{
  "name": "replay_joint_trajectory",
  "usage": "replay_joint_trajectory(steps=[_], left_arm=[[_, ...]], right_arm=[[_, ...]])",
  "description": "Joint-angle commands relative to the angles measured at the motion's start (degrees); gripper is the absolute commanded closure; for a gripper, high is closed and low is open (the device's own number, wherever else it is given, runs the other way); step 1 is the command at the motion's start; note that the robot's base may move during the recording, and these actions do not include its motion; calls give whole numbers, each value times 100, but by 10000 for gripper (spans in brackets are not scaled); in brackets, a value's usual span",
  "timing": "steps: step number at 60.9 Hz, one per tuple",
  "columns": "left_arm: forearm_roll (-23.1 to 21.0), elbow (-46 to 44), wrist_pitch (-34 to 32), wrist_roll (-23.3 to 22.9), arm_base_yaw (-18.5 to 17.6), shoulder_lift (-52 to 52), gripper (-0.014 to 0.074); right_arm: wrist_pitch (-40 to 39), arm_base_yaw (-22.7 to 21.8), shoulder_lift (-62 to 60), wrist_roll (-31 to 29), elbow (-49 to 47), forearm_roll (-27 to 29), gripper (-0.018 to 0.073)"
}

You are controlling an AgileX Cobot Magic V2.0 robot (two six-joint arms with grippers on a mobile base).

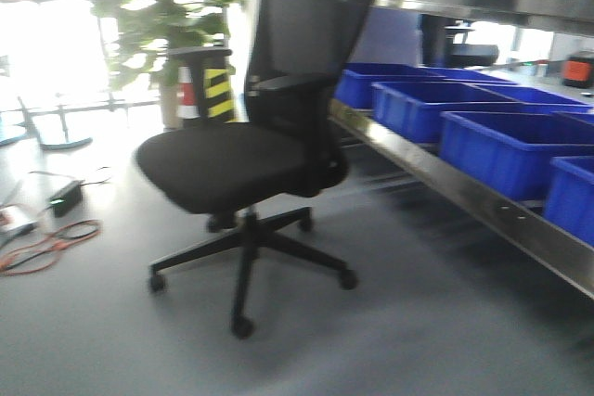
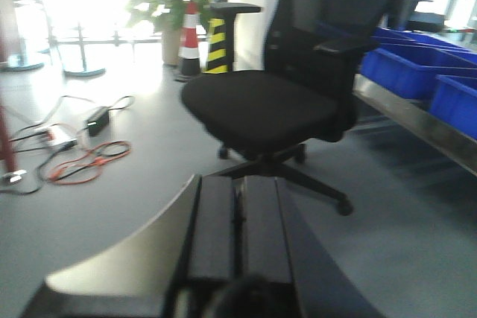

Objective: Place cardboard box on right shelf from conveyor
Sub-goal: 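Drive up to the steel shelf rack with blue bins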

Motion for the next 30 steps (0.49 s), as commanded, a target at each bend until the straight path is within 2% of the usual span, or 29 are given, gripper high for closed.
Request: replay_joint_trajectory(steps=[1, 30], left_arm=[[-34, 57, -487, 1, -3, -93, 713], [-34, 57, -487, 1, -3, -93, 713]], right_arm=[[-589, -25, 87, -54, -148, -24, 430], [-589, -25, 87, -54, -148, -24, 430]])
